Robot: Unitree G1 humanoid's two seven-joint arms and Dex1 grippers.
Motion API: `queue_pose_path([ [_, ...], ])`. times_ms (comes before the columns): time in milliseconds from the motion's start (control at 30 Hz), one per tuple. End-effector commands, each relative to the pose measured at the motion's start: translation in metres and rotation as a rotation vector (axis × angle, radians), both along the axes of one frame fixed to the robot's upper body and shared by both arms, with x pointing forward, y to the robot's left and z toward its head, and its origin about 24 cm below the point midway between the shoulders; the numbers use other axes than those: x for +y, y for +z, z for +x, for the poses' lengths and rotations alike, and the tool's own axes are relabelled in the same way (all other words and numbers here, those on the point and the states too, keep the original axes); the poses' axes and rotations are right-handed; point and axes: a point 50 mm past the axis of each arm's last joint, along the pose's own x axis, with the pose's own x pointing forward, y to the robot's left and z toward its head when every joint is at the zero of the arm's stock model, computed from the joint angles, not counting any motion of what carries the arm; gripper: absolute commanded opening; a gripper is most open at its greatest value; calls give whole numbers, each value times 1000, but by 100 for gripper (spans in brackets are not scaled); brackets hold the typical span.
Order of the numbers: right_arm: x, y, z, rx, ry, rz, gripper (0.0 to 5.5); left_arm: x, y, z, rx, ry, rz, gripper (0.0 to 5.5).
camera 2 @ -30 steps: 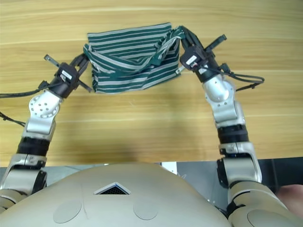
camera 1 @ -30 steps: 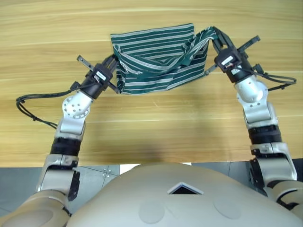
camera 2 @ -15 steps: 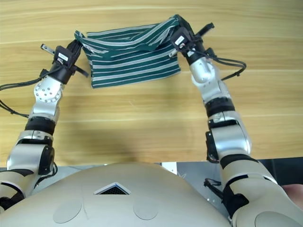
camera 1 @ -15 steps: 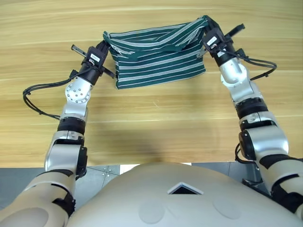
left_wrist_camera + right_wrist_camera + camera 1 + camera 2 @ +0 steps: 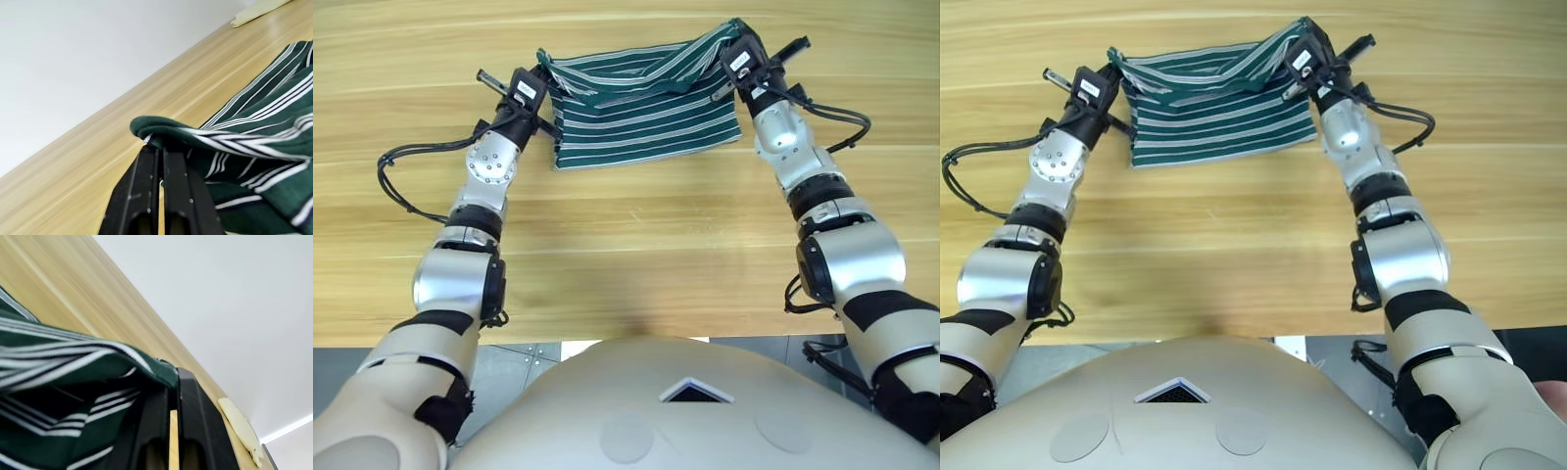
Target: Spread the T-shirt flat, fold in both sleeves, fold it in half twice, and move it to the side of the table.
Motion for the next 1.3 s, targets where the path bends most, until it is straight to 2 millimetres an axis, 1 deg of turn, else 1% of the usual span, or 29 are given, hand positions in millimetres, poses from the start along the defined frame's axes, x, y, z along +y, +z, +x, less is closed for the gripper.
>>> queue_pose_path([
  [33, 7, 2, 9, 47, -38, -18, 47, 7, 1, 9, 55, 73, 10, 39],
  [100, 7, 3, 12, 65, -68, -12, 86, 6, -4, 10, 109, 90, 10, 76],
  [167, 13, 6, 15, 75, -74, -9, 118, 4, -10, 10, 149, 104, 20, 104],
  [200, 16, 7, 16, 77, -71, -8, 142, 2, -12, 9, 166, 103, 27, 127],
  [233, 19, 7, 17, 79, -67, -7, 153, 0, -14, 9, 177, 101, 32, 135],
  [333, 25, 8, 18, 77, -63, 5, 210, -2, -15, 10, 190, 99, 36, 186],
  [400, 28, 8, 17, 75, -58, 17, 246, 4, -15, 10, 193, 132, 36, 217],
  [467, 31, 3, 13, 71, -48, 5, 286, 16, -15, 9, 195, 213, 6, 254],
  [533, 45, -5, 5, 19, 29, -65, 289, 30, -20, 2, 195, 304, -20, 282],
  [633, 89, -17, -19, -50, 269, -140, 289, 47, -25, -10, 168, 389, -128, 286],
  [700, 122, -32, -40, -35, 450, -244, 289, 54, -27, -19, 133, 400, -191, 286],
  [733, 134, -39, -47, -16, 514, -303, 289, 55, -27, -22, 115, 397, -212, 286],
  [767, 143, -47, -54, 7, 576, -391, 289, 57, -28, -28, 91, 387, -240, 286],
  [800, 149, -53, -58, 40, 625, -465, 289, 57, -29, -33, 65, 380, -264, 286],
  [867, 149, -61, -62, 96, 704, -597, 289, 57, -31, -44, 14, 375, -287, 286],
  [933, 141, -64, -61, 113, 763, -688, 289, 56, -32, -50, -15, 370, -300, 286],
  [967, 136, -64, -63, 114, 805, -685, 289, 54, -31, -51, -29, 359, -293, 286],
  [1033, 121, -64, -79, 111, 1003, -630, 289, 52, -27, -51, -54, 332, -284, 286],
  [1067, 105, -65, -95, 145, 1132, -570, 289, 50, -25, -51, -66, 316, -271, 286],
  [1100, 90, -64, -109, 162, 1224, -528, 289, 49, -23, -50, -72, 300, -263, 286],
  [1167, 50, -59, -137, 194, 1315, -491, 289, 48, -18, -48, -89, 266, -218, 286],
  [1233, 11, -44, -157, 217, 1264, -426, 289, 52, -11, -46, -111, 239, -173, 286],
  [1300, -28, -22, -172, 236, 1129, -351, 289, 57, -5, -44, -119, 224, -132, 286],
])
